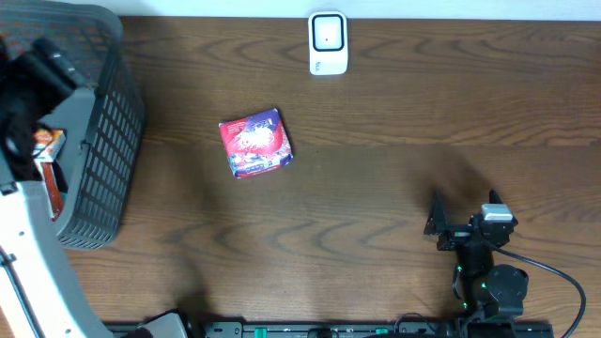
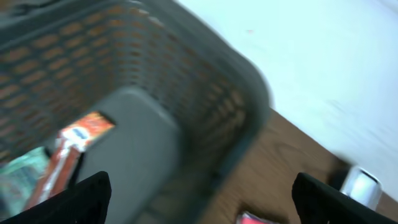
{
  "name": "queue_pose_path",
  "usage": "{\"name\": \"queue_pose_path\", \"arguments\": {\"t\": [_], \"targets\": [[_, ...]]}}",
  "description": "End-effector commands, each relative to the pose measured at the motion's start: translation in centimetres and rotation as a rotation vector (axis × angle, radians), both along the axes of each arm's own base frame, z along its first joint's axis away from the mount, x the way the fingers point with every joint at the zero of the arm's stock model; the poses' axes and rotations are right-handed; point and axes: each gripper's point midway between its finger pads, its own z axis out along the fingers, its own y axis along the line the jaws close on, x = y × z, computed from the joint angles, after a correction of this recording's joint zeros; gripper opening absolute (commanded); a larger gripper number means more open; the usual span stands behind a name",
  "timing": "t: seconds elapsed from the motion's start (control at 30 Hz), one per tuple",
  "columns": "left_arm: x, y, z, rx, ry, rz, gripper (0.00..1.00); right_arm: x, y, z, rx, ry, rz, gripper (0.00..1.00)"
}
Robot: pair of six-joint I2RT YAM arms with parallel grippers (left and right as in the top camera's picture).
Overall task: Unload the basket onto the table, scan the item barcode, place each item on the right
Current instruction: 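Return the left gripper into the basket toward the red snack bar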
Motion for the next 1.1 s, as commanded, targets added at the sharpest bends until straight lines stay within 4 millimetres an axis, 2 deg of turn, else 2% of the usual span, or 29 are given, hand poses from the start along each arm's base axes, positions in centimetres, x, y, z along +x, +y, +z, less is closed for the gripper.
{"name": "queue_pose_path", "arguments": {"t": [0.0,0.17,0.3,0.4,0.63,1.07], "targets": [[-0.1,2.4,-0.8,-0.015,0.019,0.061,0.94,0.0,-0.3,-0.2,-0.009,0.004,-0.011,0.99],[0.3,4.8,-3.5,-0.098,0.066,0.15,0.94,0.0,-0.3,-0.2,-0.009,0.004,-0.011,0.99],[0.6,5.3,-5.3,-0.122,0.113,0.159,0.94,0.0,-0.3,-0.2,-0.009,0.004,-0.011,0.99],[0.7,5.6,-5.6,-0.121,0.123,0.167,0.94,0.0,-0.3,-0.2,-0.009,0.004,-0.012,0.99],[-2.4,8.7,-6.5,-0.041,0.217,0.404,0.94,0.0,-0.3,-0.2,-0.009,0.004,-0.011,0.99],[-1.4,9.5,-11.4,-0.08,0.337,0.412,0.94,0.0,-0.3,-0.2,-0.009,0.004,-0.011,0.99]]}}
